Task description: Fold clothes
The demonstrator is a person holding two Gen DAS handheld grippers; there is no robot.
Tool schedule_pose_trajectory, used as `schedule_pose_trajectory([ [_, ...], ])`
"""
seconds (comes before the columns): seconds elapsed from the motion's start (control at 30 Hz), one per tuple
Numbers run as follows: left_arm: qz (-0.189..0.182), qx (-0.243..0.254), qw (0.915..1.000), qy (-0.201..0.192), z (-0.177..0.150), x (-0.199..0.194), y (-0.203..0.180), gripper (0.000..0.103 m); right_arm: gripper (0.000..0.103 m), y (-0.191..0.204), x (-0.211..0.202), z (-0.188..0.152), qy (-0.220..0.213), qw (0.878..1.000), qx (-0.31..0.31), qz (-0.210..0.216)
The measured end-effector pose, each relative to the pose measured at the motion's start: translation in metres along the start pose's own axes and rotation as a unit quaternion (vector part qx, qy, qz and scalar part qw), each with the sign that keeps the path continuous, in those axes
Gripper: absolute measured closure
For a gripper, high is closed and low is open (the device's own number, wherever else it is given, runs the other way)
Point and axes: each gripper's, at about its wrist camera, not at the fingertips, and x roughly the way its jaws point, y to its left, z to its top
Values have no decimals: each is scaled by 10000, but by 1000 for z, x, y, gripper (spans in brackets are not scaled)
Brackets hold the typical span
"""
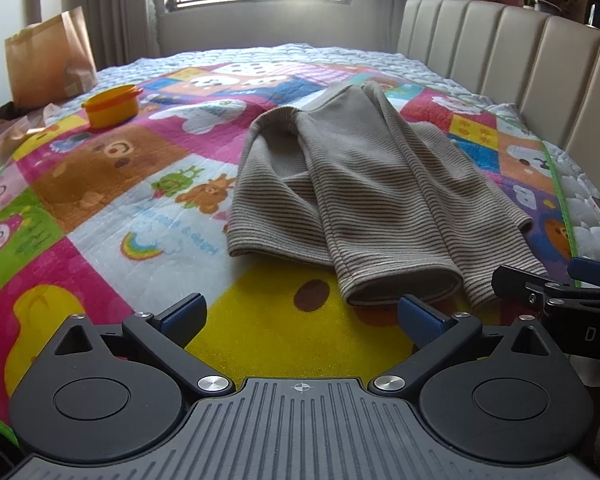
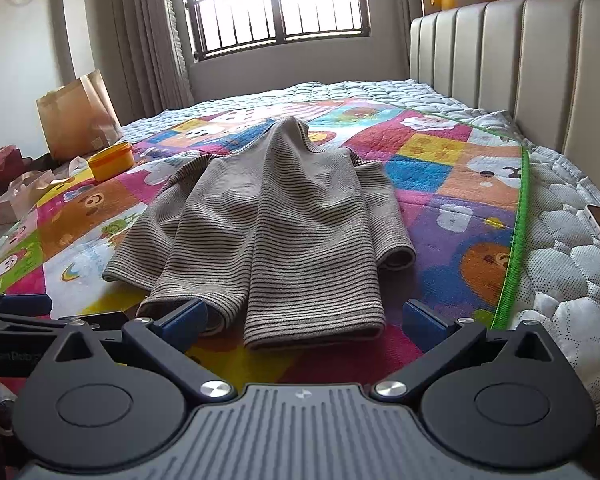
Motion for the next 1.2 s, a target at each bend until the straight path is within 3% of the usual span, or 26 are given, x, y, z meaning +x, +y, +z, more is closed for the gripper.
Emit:
schedule_pose_trajectory([
  [0.07,-11,6,9999,168,3,2,0,0,0,1,1,0,26,10000,4,-5],
  [0.53,-108,-71,9995,272,-19,15,8,0,0,1,5,-2,163,9998,67,-49],
  [1.2,-201,-124,9989,415,-13,15,10,0,0,4,11,0,265,9996,11,-79],
])
